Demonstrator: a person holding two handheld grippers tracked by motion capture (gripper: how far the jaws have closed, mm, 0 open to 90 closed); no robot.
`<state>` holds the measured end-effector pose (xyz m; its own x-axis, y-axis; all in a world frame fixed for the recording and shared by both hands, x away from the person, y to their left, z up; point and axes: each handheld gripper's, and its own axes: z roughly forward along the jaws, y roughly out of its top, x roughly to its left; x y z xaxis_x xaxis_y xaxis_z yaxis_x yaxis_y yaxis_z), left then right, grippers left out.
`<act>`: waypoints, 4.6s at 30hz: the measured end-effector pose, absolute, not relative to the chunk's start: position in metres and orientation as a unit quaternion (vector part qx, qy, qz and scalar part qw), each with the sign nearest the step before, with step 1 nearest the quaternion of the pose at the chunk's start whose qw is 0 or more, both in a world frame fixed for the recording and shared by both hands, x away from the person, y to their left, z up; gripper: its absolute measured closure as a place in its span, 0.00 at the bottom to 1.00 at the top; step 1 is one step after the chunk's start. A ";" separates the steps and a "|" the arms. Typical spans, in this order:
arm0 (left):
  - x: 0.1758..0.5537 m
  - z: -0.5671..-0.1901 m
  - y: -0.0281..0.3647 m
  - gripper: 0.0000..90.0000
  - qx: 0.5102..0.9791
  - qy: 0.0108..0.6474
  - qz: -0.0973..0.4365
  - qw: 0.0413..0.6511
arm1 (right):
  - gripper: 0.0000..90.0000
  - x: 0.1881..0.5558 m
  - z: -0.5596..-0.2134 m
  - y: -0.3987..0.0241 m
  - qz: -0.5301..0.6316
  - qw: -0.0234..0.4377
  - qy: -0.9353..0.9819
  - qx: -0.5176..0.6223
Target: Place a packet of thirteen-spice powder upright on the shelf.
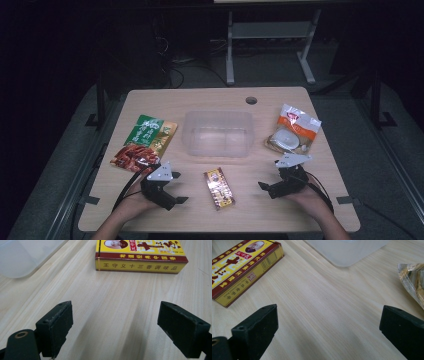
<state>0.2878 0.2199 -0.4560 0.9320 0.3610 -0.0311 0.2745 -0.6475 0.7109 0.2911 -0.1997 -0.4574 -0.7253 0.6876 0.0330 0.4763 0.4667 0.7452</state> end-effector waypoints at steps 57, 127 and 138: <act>0.287 -0.456 0.101 1.00 0.913 0.083 -0.051 0.396 | 0.20 0.286 -0.449 -0.198 0.394 0.135 0.841 0.345; 0.319 -0.449 0.159 1.00 0.926 0.150 -0.001 0.348 | 0.20 0.286 -0.451 -0.197 0.395 0.138 0.842 0.341; 0.299 -0.448 0.163 1.00 0.927 0.151 -0.007 0.343 | 0.20 0.285 -0.450 -0.197 0.398 0.141 0.841 0.340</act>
